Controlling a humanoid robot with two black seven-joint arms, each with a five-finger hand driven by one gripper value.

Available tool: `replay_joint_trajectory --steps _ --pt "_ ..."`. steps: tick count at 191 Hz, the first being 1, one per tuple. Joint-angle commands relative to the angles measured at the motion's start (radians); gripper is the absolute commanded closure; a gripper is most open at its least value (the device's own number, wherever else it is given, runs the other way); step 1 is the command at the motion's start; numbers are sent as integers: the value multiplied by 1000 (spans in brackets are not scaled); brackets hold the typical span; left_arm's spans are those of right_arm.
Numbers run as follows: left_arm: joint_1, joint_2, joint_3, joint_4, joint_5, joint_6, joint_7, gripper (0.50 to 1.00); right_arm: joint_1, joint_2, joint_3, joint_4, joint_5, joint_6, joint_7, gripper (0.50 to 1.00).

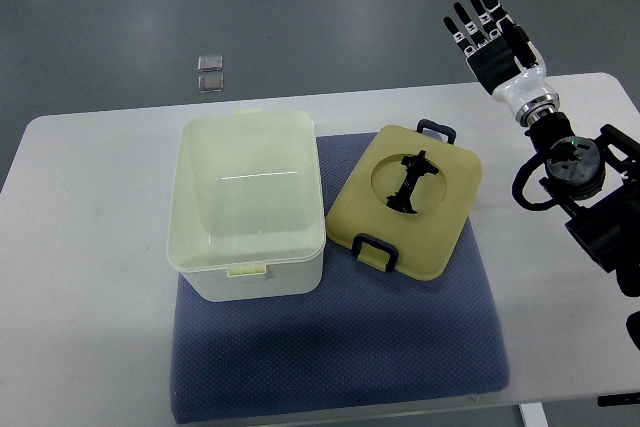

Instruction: Open white storage box with right hand

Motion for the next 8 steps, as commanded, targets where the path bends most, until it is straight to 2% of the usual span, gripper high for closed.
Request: replay_joint_trajectory --steps 1,8 --pt "0 0 -2 1 0 0 1 500 -1 8 1 -36 0 -3 2 566" --pt "0 0 -2 1 0 0 1 500 1 8 3 -53 0 -5 4 566"
